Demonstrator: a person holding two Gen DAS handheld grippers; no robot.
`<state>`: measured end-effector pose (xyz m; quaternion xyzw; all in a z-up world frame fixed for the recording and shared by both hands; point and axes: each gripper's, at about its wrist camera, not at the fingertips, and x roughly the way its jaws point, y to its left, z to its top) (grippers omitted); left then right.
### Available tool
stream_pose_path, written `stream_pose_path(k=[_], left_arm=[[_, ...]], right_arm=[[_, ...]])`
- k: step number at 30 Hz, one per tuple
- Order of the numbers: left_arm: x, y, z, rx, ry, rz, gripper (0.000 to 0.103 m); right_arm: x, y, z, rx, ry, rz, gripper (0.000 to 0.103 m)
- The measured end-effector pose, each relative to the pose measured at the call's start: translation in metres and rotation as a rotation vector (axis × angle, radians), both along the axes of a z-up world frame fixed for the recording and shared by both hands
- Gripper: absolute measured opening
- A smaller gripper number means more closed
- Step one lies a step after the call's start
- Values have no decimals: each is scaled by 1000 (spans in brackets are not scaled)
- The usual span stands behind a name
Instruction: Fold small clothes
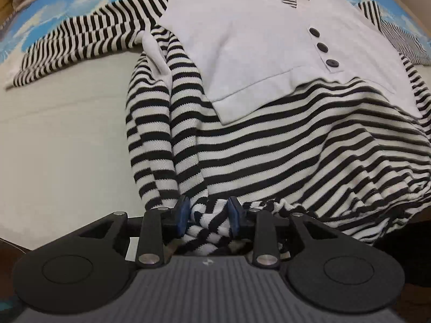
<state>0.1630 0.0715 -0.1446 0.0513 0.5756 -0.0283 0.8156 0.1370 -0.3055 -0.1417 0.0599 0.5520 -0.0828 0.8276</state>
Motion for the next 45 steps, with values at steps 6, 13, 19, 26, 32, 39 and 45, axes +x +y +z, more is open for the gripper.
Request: stream_pose_path(k=[6,13,19,26,32,39,45], left_arm=[[4,-4,12,-60,-68,19,45],[-3,-1,47,-94,-245,36,45],[-9,-2,82,-71,-444,43,64],[17,6,136,-53,-593,45,80],[93,18,170,2,-689,79,80],[142,63,123,45,-622,134,79],[172,89,115,59,-605,208,79]], right_arm=[[-3,-2,15,-52,-101,-13,56],[-16,6,46,-51,-320,-9,56],[-16,26,67,-78,-458,38,60],[-11,53,74,-126,-554,102,60],[-5,63,76,-137,-556,90,57],[-1,69,82,-160,-584,64,54],[23,86,105,-175,-567,124,57]])
